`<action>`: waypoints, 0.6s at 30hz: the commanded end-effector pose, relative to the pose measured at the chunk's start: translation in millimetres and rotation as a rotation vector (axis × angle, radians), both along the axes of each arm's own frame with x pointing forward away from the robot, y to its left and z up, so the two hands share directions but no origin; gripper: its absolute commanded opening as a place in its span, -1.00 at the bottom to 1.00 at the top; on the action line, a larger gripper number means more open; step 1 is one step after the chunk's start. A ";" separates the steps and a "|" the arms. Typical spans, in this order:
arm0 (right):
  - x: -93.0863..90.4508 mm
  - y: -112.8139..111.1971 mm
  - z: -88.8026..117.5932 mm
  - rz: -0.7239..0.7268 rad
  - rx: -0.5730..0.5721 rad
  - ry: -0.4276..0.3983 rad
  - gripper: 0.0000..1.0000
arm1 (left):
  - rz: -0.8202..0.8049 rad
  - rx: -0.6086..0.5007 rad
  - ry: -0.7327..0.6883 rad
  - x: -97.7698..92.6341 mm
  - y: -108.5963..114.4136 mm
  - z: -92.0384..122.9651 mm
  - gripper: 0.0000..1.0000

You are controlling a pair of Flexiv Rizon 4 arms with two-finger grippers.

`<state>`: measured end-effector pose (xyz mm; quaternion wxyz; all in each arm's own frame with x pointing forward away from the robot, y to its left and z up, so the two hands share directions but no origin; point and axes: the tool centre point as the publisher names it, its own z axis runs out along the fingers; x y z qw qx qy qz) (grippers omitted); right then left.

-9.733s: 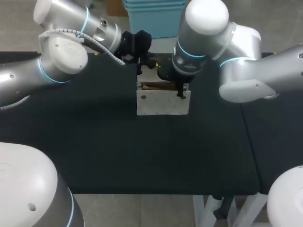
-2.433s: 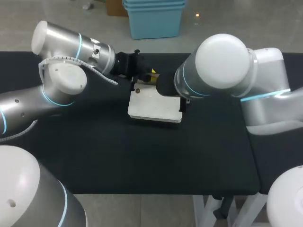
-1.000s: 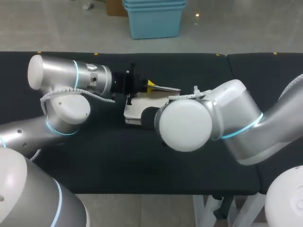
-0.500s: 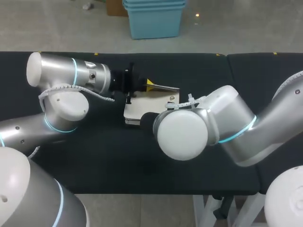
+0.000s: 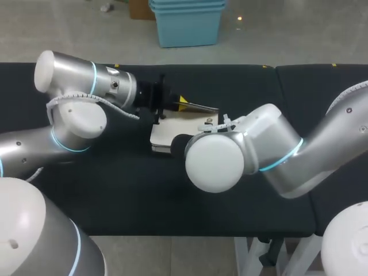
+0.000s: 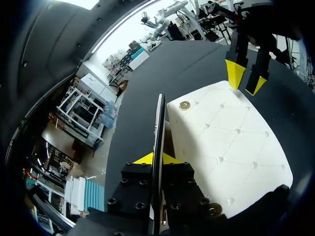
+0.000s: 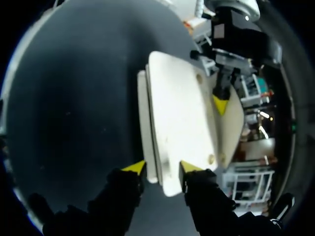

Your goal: Pick up the bag, open it, inspect its contents, close it, and place it on the opposite side

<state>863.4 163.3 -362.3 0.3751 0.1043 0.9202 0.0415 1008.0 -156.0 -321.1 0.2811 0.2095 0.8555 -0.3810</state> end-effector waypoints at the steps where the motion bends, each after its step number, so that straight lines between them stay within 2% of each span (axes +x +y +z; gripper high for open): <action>1: 1.4 3.1 1.1 -0.006 -0.002 -0.017 -0.21 | -0.006 0.002 0.006 1.9 0.4 -2.9 -1.00; 18: 12.8 0.0 -12.5 0.009 -0.029 -0.046 -0.22 | -0.025 0.019 0.046 3.3 2.5 -9.0 -1.00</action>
